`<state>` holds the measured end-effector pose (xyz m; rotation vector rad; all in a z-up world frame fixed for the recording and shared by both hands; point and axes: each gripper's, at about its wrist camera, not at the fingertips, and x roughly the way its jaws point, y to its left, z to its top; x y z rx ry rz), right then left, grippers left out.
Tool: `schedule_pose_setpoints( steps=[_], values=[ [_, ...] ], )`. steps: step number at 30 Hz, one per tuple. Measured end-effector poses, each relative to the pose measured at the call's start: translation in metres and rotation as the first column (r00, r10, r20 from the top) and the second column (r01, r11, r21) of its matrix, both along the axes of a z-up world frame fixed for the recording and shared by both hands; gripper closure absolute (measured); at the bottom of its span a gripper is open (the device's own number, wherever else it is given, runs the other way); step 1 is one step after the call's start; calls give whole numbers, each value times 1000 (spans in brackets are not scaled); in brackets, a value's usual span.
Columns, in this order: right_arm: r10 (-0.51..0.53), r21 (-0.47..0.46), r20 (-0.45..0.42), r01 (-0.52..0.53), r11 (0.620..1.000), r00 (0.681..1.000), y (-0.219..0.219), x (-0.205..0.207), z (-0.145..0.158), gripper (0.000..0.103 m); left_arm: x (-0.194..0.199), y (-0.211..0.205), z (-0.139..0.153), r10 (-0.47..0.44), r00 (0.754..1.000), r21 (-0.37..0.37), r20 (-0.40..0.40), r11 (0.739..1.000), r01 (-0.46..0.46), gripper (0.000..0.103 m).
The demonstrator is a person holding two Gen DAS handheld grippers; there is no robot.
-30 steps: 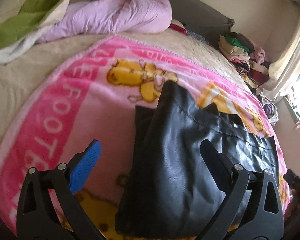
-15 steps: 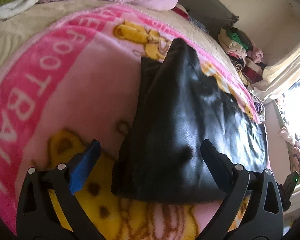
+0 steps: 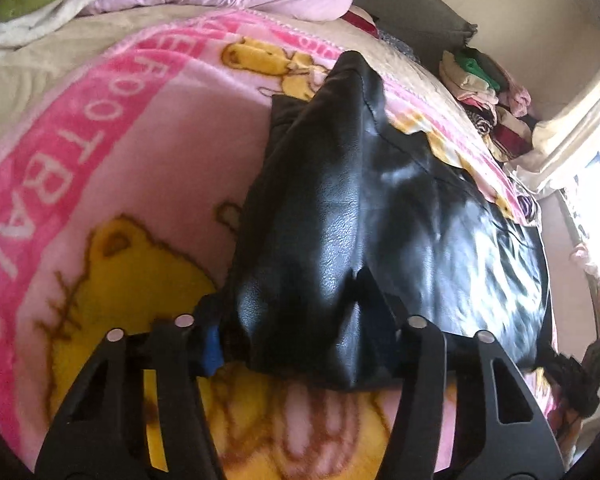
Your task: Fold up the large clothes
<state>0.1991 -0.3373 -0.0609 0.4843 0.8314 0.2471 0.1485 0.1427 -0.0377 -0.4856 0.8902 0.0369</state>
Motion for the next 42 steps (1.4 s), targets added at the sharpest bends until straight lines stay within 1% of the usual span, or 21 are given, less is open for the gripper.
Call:
schedule_pose_setpoints(
  steps=[2,4,8,12,15,17,18,20,21,23,24,25,27,30,31,32,35,37,39,41,42],
  values=[
    [-10,-32,12,10,999,1000,-5,0,8,83,-9,-10,5,-31,999,5,9,1000,31,57],
    [-20,-51,-3,20,998,1000,-9,2,8,83,-13,-15,3,-46,999,-7,6,999,46,57],
    [-22,-72,-27,20,997,999,-10,0,-5,83,-10,-18,1,-37,999,26,4,999,37,55],
    [-23,-118,-14,21,993,1000,-2,-3,-4,82,-6,-14,0,-33,999,25,4,999,33,53],
    [-26,-117,-19,24,993,999,-1,-2,-3,82,-5,-14,1,-35,999,32,5,999,35,52],
    [-31,-120,-20,28,992,999,-2,-1,-4,80,-6,-15,2,-35,999,35,3,999,35,52],
    [-35,-114,-23,32,993,999,-3,0,-5,77,-6,-15,2,-34,999,35,4,999,34,52],
    [-57,-116,-28,54,992,998,-5,-2,-3,67,-7,-18,5,-34,999,48,2,998,34,51],
    [-61,-124,-25,58,991,998,-4,-3,-2,60,-8,-20,7,-36,999,60,2,998,36,50],
    [-64,-138,-12,62,989,998,-3,-7,2,52,-9,-21,10,-36,999,75,4,997,36,48],
    [-70,-148,-6,68,987,998,-3,-9,4,39,-10,-22,11,-36,999,83,6,996,36,48],
    [-73,-157,4,73,985,997,-1,-11,6,30,-10,-23,14,-39,999,96,7,995,38,47],
    [-70,-179,36,76,981,997,2,-16,14,29,-11,-25,17,-41,999,106,12,994,40,43],
    [-57,-218,78,72,973,995,9,-22,25,23,-14,-27,23,-43,999,117,27,992,40,36],
    [-45,-229,92,65,971,995,12,-24,29,22,-15,-28,27,-47,998,128,40,991,42,35],
    [-36,-237,99,59,970,994,15,-25,31,21,-16,-29,30,-49,998,135,45,990,43,35],
    [-14,-254,119,43,966,993,23,-28,38,19,-18,-33,36,-59,996,157,61,986,48,28],
    [-1,-256,129,34,966,992,28,-31,43,18,-20,-37,42,-70,995,166,78,985,56,26],
    [11,-256,137,24,966,991,34,-33,47,18,-23,-41,48,-81,992,178,93,982,64,19],
    [21,-257,142,17,966,990,39,-35,50,18,-25,-44,53,-91,990,192,104,979,70,15],
    [26,-260,144,13,966,989,41,-35,51,18,-25,-46,54,-94,990,196,106,978,72,11]
  ],
)
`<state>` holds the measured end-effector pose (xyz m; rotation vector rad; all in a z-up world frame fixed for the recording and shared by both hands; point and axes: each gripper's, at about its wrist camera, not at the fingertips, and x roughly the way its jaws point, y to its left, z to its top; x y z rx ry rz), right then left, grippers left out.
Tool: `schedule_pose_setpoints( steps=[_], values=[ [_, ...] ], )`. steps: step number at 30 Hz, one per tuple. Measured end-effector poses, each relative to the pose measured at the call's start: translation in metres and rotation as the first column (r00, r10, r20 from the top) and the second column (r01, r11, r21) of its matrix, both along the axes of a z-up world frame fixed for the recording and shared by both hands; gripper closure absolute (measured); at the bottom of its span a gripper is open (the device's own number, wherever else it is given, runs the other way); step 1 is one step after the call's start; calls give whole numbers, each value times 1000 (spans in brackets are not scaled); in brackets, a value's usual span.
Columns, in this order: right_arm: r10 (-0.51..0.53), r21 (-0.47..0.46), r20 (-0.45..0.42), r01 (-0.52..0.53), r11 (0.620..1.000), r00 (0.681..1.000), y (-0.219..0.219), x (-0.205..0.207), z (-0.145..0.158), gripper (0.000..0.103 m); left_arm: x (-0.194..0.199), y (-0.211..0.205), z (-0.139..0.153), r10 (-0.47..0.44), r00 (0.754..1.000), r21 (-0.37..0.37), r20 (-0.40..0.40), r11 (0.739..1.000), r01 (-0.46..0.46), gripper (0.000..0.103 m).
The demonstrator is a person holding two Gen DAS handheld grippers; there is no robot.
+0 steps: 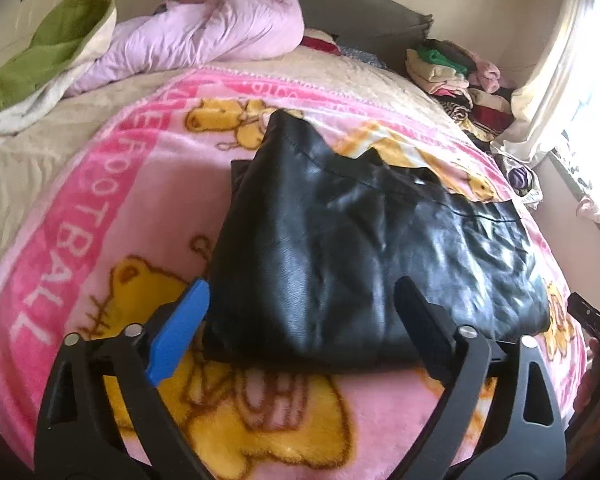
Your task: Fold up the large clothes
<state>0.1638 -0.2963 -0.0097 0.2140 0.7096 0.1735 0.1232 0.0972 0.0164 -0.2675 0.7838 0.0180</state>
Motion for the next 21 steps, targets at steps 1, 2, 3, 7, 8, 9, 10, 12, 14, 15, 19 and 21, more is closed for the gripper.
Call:
schedule_pose_setpoints(
  steps=[1,2,3,7,8,9,10,12,14,15,19,21],
  values=[
    [9,-3,4,-9,1000,1000,3,-1,2,18,-1,-1,2,-2,1000,4,4,1000,2,9],
    [14,-6,8,-14,1000,1000,6,-2,3,18,-2,-2,3,-4,1000,6,7,1000,4,10],
    [20,-7,11,-20,1000,1000,9,-3,4,18,-2,-2,4,-7,1000,6,9,1000,7,10],
    [55,-6,21,-55,998,998,23,-6,8,18,-4,-4,8,-11,1000,7,21,1000,11,10],
    [67,-7,24,-67,998,997,28,-7,10,18,-5,-5,9,-11,1000,7,24,1000,11,10],
    [76,-7,27,-76,997,997,32,-7,11,18,-6,-6,11,-14,999,6,31,1000,14,10],
    [87,-8,29,-87,996,996,37,-8,12,18,-7,-6,13,-17,999,7,35,1000,17,10],
    [105,-9,33,-105,994,994,44,-9,13,18,-8,-8,15,-23,999,7,46,1000,23,10],
    [127,-14,37,-127,992,991,53,-9,15,18,-10,-11,18,-29,998,10,57,1000,29,10],
    [137,-19,39,-137,990,990,58,-9,15,18,-10,-13,20,-33,998,12,61,999,32,10],
    [183,-42,47,-181,983,982,80,-10,17,18,-10,-19,22,-48,997,23,68,999,47,10],
    [201,-48,50,-199,979,978,88,-10,18,18,-10,-21,22,-54,996,26,70,998,52,10]
  ],
)
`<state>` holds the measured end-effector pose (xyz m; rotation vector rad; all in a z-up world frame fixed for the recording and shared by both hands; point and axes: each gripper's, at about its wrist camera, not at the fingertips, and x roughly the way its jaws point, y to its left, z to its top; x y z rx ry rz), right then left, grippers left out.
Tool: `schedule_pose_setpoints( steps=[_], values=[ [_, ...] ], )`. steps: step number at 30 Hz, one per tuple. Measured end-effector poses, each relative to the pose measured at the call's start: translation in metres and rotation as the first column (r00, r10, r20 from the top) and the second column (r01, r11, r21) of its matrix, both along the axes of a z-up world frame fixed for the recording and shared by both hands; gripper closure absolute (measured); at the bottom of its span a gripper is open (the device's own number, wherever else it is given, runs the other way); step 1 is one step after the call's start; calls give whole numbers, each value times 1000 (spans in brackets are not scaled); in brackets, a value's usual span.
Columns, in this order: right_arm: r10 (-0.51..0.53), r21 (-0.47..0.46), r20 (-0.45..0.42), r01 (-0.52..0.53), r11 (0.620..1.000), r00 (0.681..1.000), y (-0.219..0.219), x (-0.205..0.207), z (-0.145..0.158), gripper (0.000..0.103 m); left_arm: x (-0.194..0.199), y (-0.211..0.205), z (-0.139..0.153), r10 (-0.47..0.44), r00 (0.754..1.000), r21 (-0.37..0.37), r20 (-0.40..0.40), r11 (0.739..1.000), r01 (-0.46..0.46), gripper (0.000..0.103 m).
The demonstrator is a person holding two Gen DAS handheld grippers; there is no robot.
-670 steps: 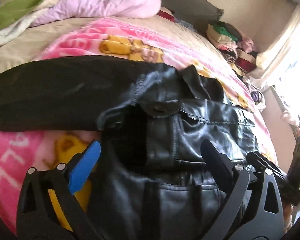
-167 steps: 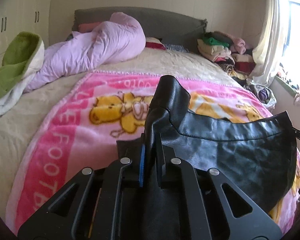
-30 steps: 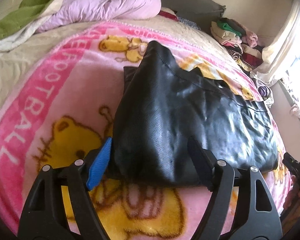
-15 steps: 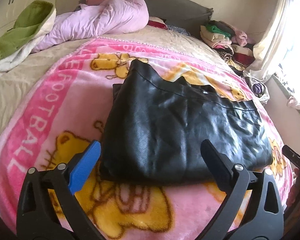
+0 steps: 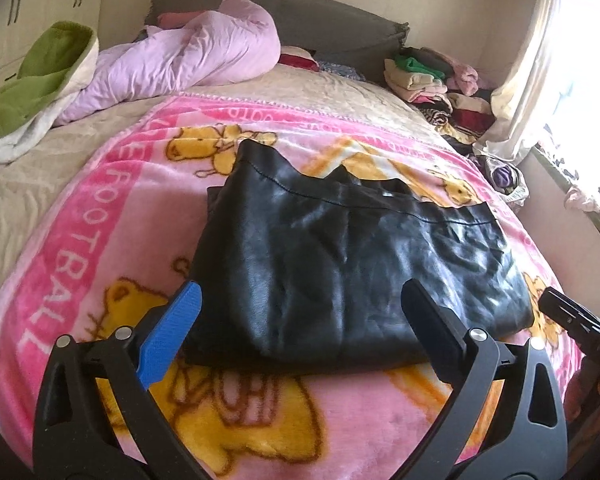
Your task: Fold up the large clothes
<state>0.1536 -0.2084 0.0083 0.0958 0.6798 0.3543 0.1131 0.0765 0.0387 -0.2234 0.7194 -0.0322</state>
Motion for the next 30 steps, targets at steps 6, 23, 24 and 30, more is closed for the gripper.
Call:
schedule_pose_setpoints(
  steps=[6,23,24,30],
  values=[
    [65,-32,-1,-65,997,998,28,4,-1,19,4,-7,-5,-13,1000,27,-3,1000,13,10],
    [173,-141,-174,-199,970,969,86,44,-65,92,28,-31,-47,-174,979,-33,-104,985,172,80],
    [177,-144,-185,-205,968,967,86,45,-69,92,29,-35,-50,-184,976,-29,-116,983,182,80],
    [196,-83,-219,-218,972,956,78,52,-84,92,39,-41,-77,-184,964,8,-194,982,189,80]
  ],
)
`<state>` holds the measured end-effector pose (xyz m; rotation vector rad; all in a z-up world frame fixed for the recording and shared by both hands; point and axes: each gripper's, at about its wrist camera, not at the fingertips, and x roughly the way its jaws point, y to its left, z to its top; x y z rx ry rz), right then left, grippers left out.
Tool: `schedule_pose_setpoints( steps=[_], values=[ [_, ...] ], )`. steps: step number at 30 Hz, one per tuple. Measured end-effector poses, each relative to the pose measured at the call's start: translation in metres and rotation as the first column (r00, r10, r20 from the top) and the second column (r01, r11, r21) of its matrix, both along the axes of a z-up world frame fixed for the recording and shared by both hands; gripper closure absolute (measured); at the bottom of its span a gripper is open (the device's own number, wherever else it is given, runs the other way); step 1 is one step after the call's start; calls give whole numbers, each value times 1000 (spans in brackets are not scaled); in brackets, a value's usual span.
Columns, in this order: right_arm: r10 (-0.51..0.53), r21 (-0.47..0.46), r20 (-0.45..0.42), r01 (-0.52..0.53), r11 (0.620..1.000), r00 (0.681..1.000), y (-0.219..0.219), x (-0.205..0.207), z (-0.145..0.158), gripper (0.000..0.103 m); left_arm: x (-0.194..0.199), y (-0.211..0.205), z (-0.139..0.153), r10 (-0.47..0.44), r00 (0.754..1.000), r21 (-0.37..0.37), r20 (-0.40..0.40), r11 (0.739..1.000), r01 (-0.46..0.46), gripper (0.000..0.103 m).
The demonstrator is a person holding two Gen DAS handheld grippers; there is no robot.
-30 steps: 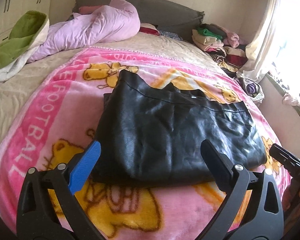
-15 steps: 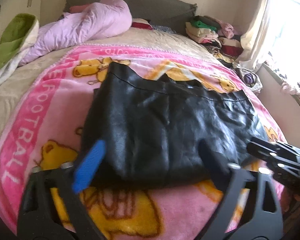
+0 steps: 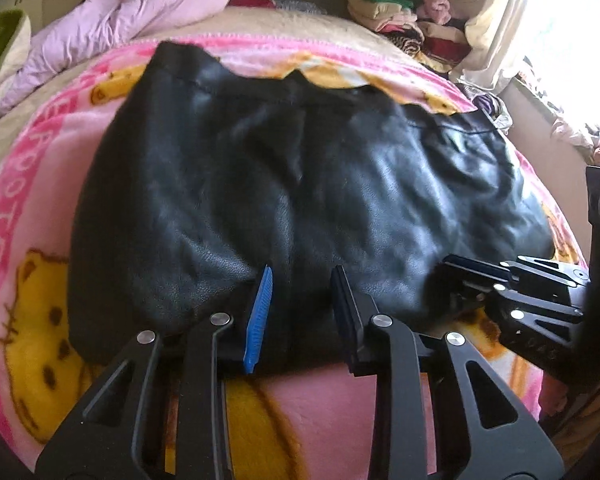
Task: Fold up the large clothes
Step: 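Grasp the folded jacket with both grippers and lift it off the blanket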
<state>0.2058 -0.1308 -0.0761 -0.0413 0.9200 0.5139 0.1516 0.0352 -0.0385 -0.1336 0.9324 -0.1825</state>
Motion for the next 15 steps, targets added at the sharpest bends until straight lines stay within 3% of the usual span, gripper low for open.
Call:
schedule_pose_setpoints(
  steps=[5,8,10,14,15],
  values=[
    [0,33,-29,1,999,1000,-4,5,-4,92,3,2,0,6,1000,-18,5,1000,-6,80],
    [11,80,-53,-6,997,999,-8,6,11,92,-1,3,10,3,1000,-44,27,999,-1,74],
    [3,123,-27,0,992,1000,-15,8,26,93,-4,0,19,-9,999,-56,53,998,12,72],
    [-39,100,43,35,994,998,-23,29,50,92,-6,-18,29,-68,994,-97,81,992,76,72],
    [-46,96,48,41,995,998,-23,36,53,92,-6,-24,29,-88,993,-111,80,989,97,77]
  ],
)
